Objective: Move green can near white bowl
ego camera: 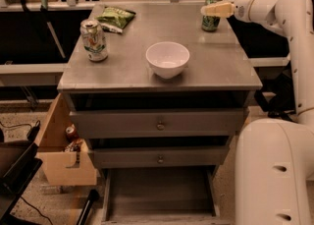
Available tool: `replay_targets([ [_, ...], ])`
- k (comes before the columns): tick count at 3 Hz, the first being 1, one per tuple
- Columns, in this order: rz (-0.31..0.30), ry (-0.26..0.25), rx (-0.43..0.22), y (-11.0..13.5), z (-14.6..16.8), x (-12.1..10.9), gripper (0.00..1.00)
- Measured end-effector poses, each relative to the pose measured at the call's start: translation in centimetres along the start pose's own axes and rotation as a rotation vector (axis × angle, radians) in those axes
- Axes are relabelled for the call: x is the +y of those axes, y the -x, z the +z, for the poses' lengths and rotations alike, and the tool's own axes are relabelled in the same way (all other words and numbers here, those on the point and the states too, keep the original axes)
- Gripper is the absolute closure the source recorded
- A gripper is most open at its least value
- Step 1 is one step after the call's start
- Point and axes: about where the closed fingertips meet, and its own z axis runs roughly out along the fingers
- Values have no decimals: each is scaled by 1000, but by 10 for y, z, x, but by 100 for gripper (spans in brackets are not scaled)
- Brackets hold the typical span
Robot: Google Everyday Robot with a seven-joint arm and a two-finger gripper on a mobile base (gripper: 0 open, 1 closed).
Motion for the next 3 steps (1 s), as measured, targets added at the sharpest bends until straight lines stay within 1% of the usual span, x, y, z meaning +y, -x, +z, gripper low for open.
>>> replay_targets([
  [1, -3, 15, 5, -12, 16, 4, 0],
  [2, -2, 9, 30, -23, 27, 5, 19],
  [3, -1, 14, 29, -23, 29, 7, 42],
])
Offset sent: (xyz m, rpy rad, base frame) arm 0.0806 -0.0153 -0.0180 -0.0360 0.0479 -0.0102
